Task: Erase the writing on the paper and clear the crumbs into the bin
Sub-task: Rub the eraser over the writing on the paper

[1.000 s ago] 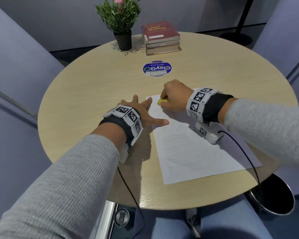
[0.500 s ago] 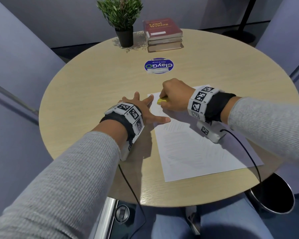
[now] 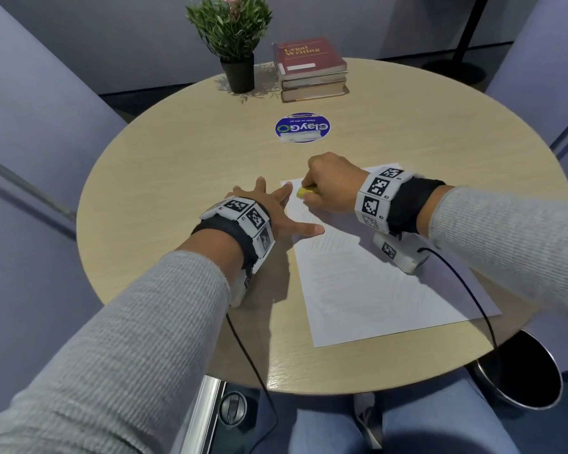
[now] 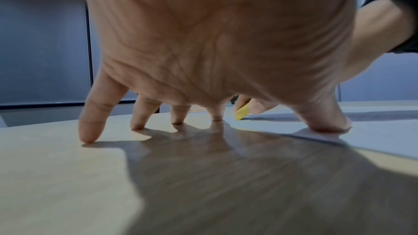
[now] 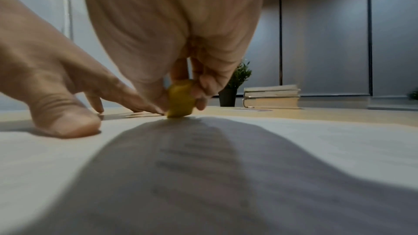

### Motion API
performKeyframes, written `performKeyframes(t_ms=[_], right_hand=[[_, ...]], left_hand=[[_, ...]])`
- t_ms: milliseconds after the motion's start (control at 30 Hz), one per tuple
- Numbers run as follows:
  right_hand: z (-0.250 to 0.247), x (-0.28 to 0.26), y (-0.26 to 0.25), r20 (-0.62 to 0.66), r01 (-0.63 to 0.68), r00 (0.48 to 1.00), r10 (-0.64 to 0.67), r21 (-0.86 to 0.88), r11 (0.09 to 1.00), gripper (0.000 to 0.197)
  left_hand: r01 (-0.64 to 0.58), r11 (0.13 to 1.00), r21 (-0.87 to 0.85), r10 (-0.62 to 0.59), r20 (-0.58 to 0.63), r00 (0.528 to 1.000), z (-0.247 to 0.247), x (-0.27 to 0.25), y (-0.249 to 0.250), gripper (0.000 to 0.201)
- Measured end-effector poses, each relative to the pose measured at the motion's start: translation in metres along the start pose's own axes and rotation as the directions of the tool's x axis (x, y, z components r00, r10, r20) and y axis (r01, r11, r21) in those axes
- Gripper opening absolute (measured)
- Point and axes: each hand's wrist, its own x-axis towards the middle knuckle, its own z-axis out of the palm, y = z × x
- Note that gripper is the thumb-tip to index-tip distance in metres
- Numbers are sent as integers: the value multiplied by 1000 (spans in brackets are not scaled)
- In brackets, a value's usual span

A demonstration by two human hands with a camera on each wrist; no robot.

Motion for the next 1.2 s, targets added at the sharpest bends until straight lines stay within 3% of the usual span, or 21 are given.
performKeyframes(t_ms=[67, 200, 333, 467, 600, 733, 867, 1000, 1133, 1200], right_hand=[[2, -3, -6, 40, 95, 995, -96, 25, 995, 29], [-1, 2, 3, -30, -61, 998, 61, 1, 998, 31], [-3, -7, -1, 55, 68, 996, -73, 95, 993, 26], [-4, -3, 7, -21, -52, 998, 52, 8, 999, 31], [-3, -10, -5, 55, 81, 995, -86, 86, 993, 26], [-3, -2, 7, -34, -69, 997, 70, 12, 998, 30], [-3, -10, -1, 46, 89, 995, -93, 76, 993, 27], [-6, -2, 9, -40, -62, 997, 63, 7, 998, 30], [-3, -6, 1, 35, 77, 996, -79, 57, 995, 28], [-3, -1, 5, 9, 35, 999, -36, 57, 998, 30]], left_hand=[[-3, 1000, 1, 3, -3, 1000, 1, 0, -1, 115], [1, 1000, -6, -1, 3, 1000, 0, -1, -1, 117], [-2, 1000, -14, 2, 16, 1000, -1, -1, -1, 119], [-1, 1000, -8, 1, 13, 1000, -1, -2, 0, 120], [-3, 1000, -13, 4, 11, 1000, 0, -1, -1, 120], [-8, 1000, -13, 8, 10, 1000, 0, -1, -1, 121], [-5, 1000, -16, 5, 5, 1000, 1, 1, -1, 122], [-10, 999, -42, 10, 0, 1000, 3, -1, -3, 124], [-17, 999, -32, 17, -6, 1000, 2, 0, -4, 123], [-14, 999, -31, 14, 1, 1000, 1, -1, -3, 123]])
